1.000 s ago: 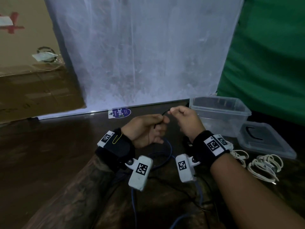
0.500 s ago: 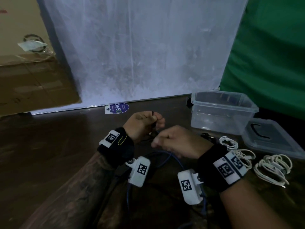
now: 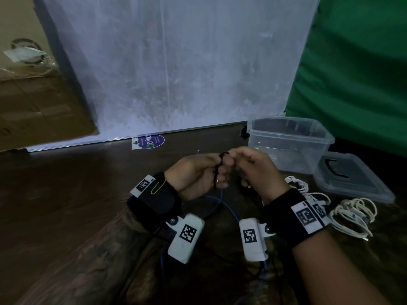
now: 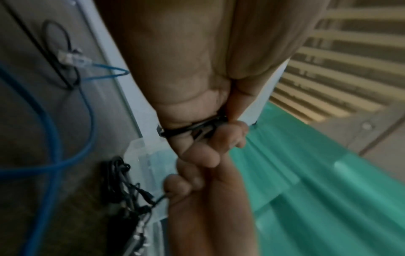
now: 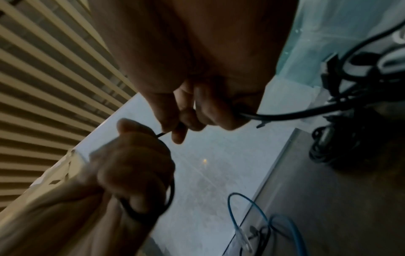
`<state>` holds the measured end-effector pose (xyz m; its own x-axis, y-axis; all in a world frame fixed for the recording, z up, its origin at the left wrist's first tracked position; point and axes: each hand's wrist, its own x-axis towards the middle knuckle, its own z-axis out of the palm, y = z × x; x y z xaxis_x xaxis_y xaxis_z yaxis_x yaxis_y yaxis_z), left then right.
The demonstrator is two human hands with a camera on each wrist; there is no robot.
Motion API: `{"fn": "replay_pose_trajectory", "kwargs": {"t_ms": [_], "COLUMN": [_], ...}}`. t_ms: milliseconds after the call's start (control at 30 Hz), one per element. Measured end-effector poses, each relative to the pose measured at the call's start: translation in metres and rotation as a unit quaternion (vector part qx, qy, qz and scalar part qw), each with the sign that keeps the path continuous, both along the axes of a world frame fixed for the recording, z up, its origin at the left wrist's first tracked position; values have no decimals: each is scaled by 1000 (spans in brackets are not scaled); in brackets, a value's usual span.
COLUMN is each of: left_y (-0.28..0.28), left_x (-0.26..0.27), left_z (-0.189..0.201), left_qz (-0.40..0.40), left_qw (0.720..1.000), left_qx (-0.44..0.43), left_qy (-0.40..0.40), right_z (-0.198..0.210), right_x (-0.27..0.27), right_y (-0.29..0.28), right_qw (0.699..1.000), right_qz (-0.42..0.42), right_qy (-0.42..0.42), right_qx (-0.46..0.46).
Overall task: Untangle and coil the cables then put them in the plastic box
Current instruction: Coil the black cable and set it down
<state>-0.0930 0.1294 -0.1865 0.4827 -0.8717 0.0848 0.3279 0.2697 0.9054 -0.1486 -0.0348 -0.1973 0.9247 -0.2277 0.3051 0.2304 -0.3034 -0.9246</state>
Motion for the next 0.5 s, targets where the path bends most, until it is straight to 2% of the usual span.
{"fn": "replay_pose_trajectory", "kwargs": {"t_ms": [100, 167, 300, 400, 500], "left_y": [4, 5, 4, 6, 9], "left_x": [7, 12, 19, 25, 26], "left_z": [1, 1, -2, -7, -12], "left_qz": [50, 96, 175, 231, 249], "left_qw": [992, 987, 974, 965, 964], "left_qx": [-95, -112, -123, -122, -29], "left_qy": [60, 69, 78, 25, -91], "right_z": [-7, -6, -2, 4, 10], "right_x": [-4, -9, -15, -20, -21], "right_y": [10, 19, 26, 24, 24], "right_qw": [994, 985, 965, 955, 967], "right_qz": [59, 121, 188, 208, 172], "right_qy": [84, 123, 162, 168, 77], "right_qx": [21, 13, -82, -132, -171]}}
